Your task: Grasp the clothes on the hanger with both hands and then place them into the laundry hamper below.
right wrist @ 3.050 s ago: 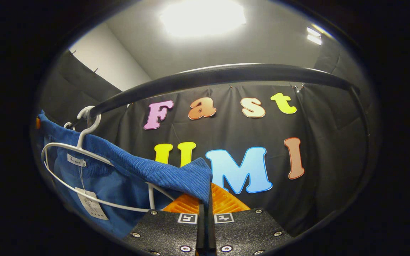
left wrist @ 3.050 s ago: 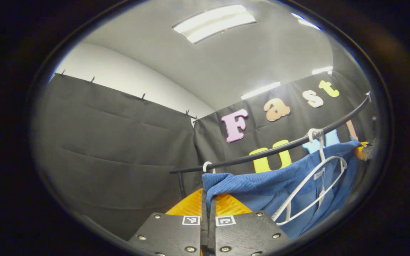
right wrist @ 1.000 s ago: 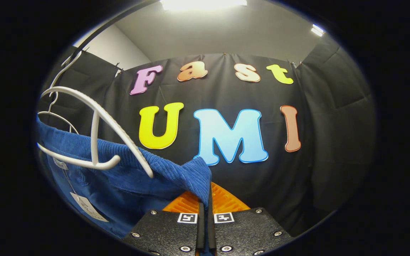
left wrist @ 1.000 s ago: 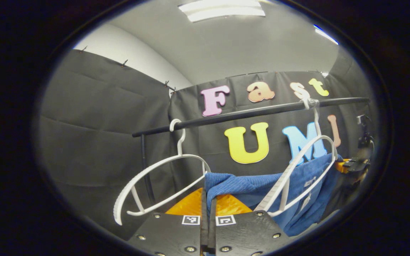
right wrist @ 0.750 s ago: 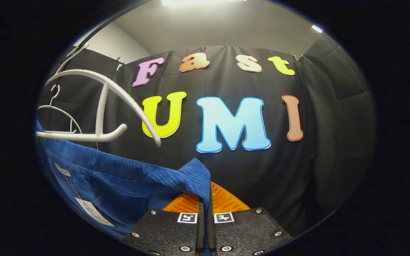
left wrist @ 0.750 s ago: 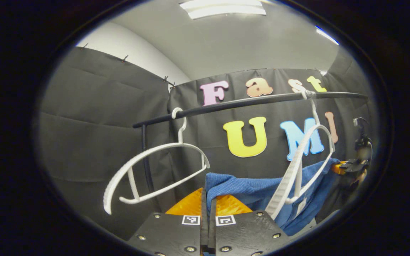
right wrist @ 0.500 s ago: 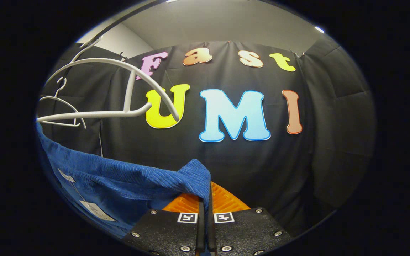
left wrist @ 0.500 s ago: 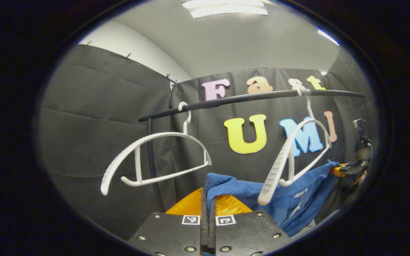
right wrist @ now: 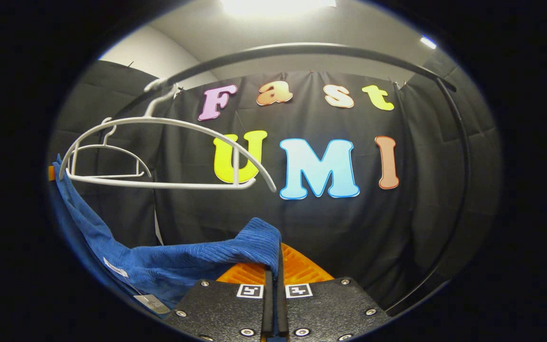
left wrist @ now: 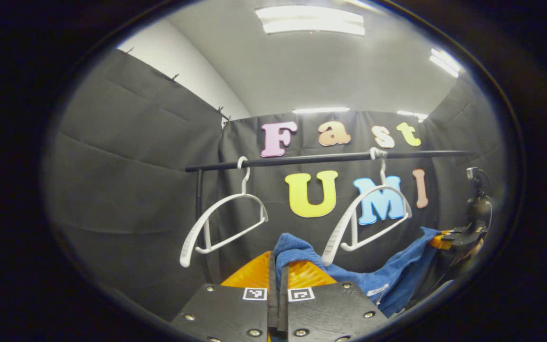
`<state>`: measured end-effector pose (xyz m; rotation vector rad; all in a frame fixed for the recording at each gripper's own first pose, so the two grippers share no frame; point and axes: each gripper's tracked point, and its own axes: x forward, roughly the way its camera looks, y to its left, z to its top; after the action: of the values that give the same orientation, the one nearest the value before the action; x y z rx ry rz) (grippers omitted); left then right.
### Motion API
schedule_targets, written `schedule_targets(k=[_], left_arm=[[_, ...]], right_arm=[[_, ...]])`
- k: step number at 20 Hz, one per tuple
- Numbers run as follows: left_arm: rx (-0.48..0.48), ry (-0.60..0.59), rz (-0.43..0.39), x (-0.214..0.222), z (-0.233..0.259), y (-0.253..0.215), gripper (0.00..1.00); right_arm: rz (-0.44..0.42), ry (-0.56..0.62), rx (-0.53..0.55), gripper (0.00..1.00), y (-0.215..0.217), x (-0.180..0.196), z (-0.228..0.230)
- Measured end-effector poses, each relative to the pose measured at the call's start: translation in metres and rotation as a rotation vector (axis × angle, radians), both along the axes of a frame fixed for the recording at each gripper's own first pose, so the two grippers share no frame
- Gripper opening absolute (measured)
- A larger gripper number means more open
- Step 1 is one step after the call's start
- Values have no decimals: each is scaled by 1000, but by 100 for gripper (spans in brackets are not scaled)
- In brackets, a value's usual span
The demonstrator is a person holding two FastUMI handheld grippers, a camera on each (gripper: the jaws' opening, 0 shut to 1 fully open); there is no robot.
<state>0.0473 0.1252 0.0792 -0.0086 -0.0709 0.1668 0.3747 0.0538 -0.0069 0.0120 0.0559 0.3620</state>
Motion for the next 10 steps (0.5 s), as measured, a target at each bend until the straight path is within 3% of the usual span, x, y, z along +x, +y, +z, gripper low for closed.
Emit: schedule_targets(k=[10], left_arm=[[-104,-53,-191,-46,13,-60,1]], right_arm=[[64,-3,25,3,25,-117,21]])
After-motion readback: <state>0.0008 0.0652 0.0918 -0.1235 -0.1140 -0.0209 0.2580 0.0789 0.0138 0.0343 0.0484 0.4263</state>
